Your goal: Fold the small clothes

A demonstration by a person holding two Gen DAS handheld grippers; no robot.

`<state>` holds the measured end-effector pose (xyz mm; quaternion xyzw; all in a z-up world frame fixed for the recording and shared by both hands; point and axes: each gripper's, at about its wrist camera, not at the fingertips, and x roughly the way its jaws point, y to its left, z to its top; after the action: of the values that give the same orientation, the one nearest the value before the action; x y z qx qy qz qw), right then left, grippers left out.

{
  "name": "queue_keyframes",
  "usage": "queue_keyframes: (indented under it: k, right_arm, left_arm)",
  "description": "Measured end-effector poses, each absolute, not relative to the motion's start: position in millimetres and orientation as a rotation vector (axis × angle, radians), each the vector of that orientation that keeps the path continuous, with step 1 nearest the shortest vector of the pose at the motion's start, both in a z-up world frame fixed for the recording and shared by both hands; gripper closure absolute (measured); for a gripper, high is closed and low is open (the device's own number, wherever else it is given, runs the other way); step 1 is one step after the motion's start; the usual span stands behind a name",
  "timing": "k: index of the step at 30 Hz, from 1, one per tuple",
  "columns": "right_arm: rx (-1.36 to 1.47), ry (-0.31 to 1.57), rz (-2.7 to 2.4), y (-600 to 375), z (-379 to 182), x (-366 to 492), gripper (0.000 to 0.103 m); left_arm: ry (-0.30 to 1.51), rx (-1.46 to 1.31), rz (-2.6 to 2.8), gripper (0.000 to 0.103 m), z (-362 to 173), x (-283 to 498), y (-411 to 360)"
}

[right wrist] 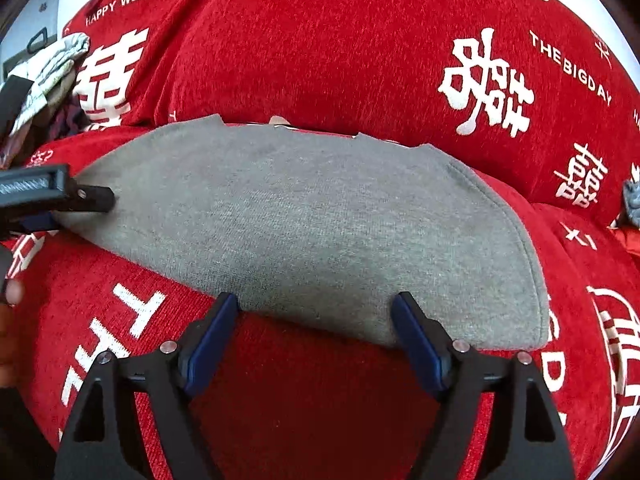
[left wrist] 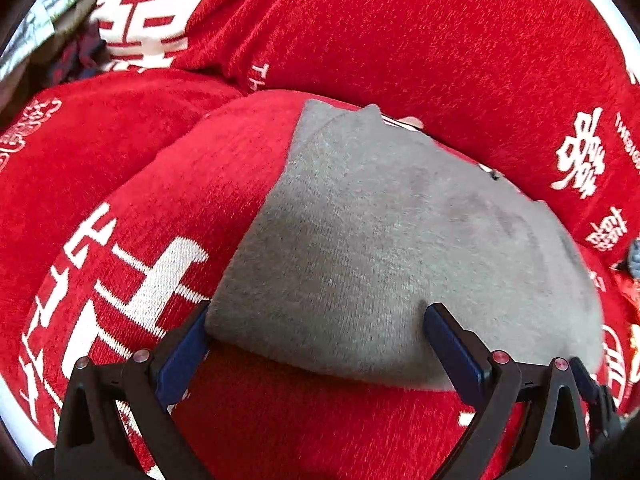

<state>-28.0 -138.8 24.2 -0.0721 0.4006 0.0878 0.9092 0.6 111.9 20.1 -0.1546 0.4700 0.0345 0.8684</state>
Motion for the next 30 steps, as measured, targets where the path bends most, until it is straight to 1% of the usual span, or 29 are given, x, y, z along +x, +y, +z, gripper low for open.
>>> queue_keyframes:
  k: [9, 13, 14, 15, 16, 17, 18, 21, 24, 27, 30]
  right_arm:
    - [-0.172, 0.834, 0.162, -134.4, 24.9, -29.2, 0.021]
    - [-0.181, 0.899, 0.151, -131.8, 33.1, -22.6, 0.02]
    - [-0.171, 0.912, 0.162, -132.1, 37.8, -19.9, 0.02]
    - [-0.162, 0.913, 0.174, -132.4, 44.7, -17.1, 0.02]
    - [-0.16, 0.903, 0.176, -132.2, 53.8, -13.6, 0.02]
    - [-0.162, 0.89, 0.176, -131.5, 63.2, -9.1, 0.02]
    - [-0.161, 0.878, 0.183, -130.0, 72.9, -3.1, 0.02]
    - [-0.17, 0.896, 0.235, -118.0, 93.2, 24.5, 0.02]
    - [-0.142, 0.968, 0.328, -94.0, 106.5, 67.7, 0.02]
    - [-0.078, 1.073, 0.42, -65.1, 105.1, 113.1, 0.02]
    - [-0.054, 1.158, 0.473, -25.9, 92.3, 158.9, 0.02]
  left_arm:
    - [0.935, -0.305, 0.122, 0.001, 15.9, 9.3, 106.3]
    - [0.921, -0.345, 0.087, 0.003, 16.1, 9.5, 112.5]
    - [0.912, -0.355, 0.088, 0.013, 16.8, 8.5, 114.0]
    - [0.903, -0.355, 0.098, 0.03, 17.5, 7.9, 115.0]
    - [0.899, -0.352, 0.098, 0.037, 18.2, 8.5, 115.4]
    - [0.899, -0.36, 0.072, 0.052, 18.3, 10.2, 115.4]
    - [0.9, -0.373, 0.041, 0.064, 18.0, 11.8, 115.8]
    - [0.895, -0.438, -0.005, 0.071, 16.1, 14.0, 123.5]
    - [0.888, -0.476, -0.031, 0.073, 16.0, 13.2, 128.0]
    - [0.877, -0.486, -0.054, 0.074, 17.7, 14.4, 128.5]
    - [0.866, -0.489, -0.072, 0.074, 19.5, 14.8, 127.3]
